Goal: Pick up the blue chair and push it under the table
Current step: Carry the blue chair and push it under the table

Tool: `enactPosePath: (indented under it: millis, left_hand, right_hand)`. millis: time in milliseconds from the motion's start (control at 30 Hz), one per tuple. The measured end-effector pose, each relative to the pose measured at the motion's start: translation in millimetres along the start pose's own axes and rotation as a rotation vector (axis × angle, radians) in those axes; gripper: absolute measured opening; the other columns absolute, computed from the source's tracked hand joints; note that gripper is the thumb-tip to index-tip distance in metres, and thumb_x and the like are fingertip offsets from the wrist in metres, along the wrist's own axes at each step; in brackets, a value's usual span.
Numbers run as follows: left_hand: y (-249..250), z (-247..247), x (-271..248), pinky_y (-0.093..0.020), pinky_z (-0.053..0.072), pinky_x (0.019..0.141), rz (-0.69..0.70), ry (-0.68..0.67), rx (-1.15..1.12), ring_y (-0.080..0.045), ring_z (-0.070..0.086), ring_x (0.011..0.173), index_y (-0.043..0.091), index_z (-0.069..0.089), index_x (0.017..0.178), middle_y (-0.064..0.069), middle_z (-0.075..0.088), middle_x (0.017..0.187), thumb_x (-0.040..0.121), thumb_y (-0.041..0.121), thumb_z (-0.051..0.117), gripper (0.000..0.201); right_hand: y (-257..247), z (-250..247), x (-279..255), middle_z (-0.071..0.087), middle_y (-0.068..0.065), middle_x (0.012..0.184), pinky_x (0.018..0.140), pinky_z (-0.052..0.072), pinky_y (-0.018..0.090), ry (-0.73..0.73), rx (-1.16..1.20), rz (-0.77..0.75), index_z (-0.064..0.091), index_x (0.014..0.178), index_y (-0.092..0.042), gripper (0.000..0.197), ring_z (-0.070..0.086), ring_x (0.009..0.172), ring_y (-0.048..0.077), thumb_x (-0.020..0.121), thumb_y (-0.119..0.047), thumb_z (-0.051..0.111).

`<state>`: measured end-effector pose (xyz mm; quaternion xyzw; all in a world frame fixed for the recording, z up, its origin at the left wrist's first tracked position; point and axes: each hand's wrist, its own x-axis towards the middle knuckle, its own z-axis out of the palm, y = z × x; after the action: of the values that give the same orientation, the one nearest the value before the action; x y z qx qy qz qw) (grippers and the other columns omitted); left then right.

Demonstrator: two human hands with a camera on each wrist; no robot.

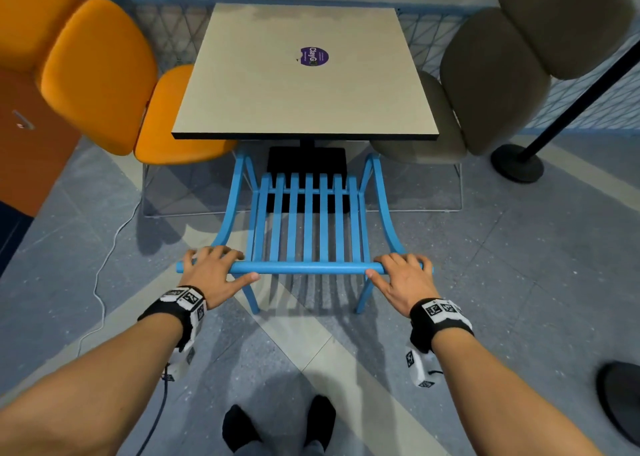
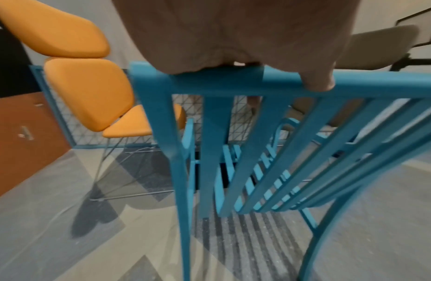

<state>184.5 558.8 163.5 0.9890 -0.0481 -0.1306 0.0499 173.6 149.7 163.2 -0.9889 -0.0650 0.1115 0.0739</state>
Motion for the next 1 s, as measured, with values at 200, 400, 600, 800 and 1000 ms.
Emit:
enactPosePath:
  millis: [200,400,600,800,1000]
  left_hand:
    - [30.0,0.5,-7.4,-0.04,0.035,0.082,0.083,-0.007,-0.01,-0.015,0.051,0.082,0.039,0.052,0.092,0.013,0.052,0.081,0.08,0.086,0.021,0.057]
    - [29.2,-1.5,-1.4,-0.04,0.032,0.079,0.09,-0.005,-0.022,-0.014,0.049,0.081,0.042,0.047,0.088,0.014,0.051,0.081,0.08,0.085,0.023,0.05]
    - [50.0,1.5,12.7,-0.04,0.03,0.079,0.068,0.051,-0.008,-0.015,0.047,0.082,0.037,0.055,0.093,0.013,0.053,0.082,0.083,0.084,0.023,0.058]
    - [34.9,-2.0,4.9,-0.039,0.03,0.08,0.076,0.037,-0.099,-0.013,0.047,0.08,0.034,0.057,0.092,0.013,0.051,0.082,0.08,0.086,0.027,0.061]
    - [23.2,6.2,-12.7,-0.037,0.028,0.08,0.064,0.073,-0.146,-0.011,0.05,0.082,0.034,0.061,0.092,0.015,0.057,0.086,0.079,0.086,0.029,0.062]
  right_hand:
    - [-13.1,6.1,-7.1,0.056,-0.014,0.077,0.088,0.028,0.042,0.083,0.117,0.079,0.053,0.082,-0.034,0.062,0.046,0.083,0.015,0.079,-0.09,0.027]
    - [-9.1,8.3,-1.5,0.056,-0.013,0.074,0.083,0.018,0.036,0.118,0.19,0.092,0.058,0.079,-0.034,0.061,0.044,0.084,0.013,0.075,-0.091,0.036]
    - [18.4,-4.4,23.7,0.057,-0.016,0.071,0.085,0.021,0.038,0.076,0.181,0.086,0.061,0.082,-0.036,0.064,0.048,0.086,0.013,0.07,-0.094,0.038]
    - [-3.5,-0.1,11.8,0.054,-0.017,0.071,0.092,0.026,0.043,0.077,0.173,0.11,0.06,0.082,-0.035,0.061,0.047,0.088,0.013,0.072,-0.091,0.04]
    - [-12.4,4.1,5.5,0.057,-0.014,0.073,0.093,0.026,0.044,0.063,0.233,0.121,0.061,0.078,-0.033,0.064,0.046,0.089,0.011,0.067,-0.094,0.043]
